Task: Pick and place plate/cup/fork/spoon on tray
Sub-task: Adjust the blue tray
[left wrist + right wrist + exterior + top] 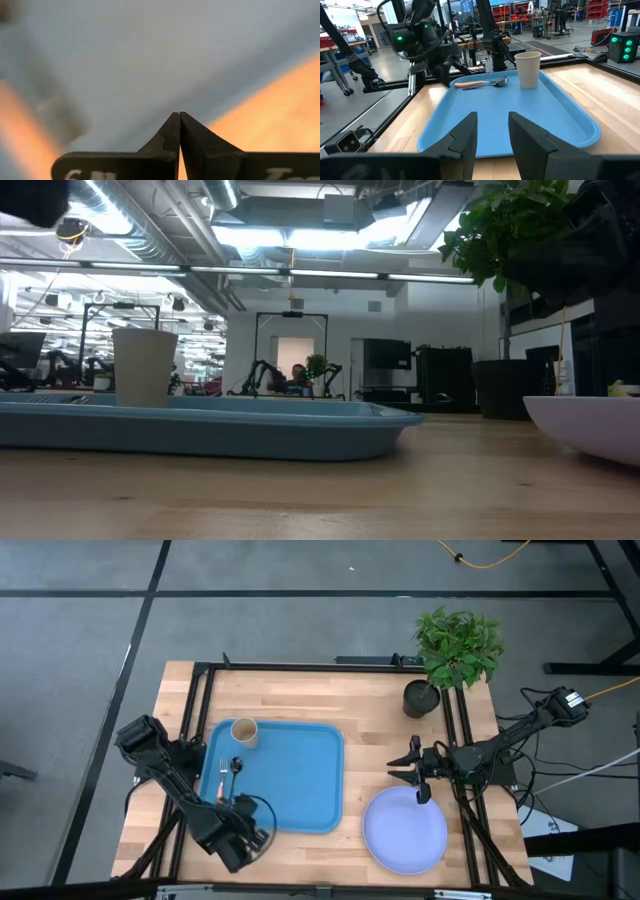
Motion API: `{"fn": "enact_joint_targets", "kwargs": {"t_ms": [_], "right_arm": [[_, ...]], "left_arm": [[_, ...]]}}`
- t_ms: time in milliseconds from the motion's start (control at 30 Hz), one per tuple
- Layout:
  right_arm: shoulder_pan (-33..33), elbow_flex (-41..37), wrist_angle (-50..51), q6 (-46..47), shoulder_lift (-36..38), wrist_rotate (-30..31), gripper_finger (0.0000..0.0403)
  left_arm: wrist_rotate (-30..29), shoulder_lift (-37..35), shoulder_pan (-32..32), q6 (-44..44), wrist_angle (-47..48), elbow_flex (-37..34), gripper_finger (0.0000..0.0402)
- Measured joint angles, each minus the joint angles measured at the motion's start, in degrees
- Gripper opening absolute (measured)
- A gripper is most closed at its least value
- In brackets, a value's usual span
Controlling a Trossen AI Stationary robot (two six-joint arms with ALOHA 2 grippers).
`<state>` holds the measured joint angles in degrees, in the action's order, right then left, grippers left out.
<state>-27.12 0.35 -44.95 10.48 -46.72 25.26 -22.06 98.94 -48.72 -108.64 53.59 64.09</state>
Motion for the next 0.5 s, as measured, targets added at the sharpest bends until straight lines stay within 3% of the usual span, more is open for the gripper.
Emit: {"fn": "enact_joint_targets", "kwargs": {"t_ms": [133, 333, 500], "right_arm": [[0.0, 0.0, -0.1, 0.0, 0.0, 0.0, 0.0115], [0.0, 0.0, -0.3, -0.2, 0.0, 0.0, 0.0115], [0.0, 0.0, -0.3, -0.3, 0.0, 0.1, 0.0115]], "left_arm": [[-5.3, 3.5, 2.0, 11.4, -9.2, -0.2, 0.0], [2.8, 7.3, 7.4, 24.1, -16.1, -0.4, 0.0], [4.0, 6.7, 9.0, 28.7, -19.4, -0.3, 0.0]]}}
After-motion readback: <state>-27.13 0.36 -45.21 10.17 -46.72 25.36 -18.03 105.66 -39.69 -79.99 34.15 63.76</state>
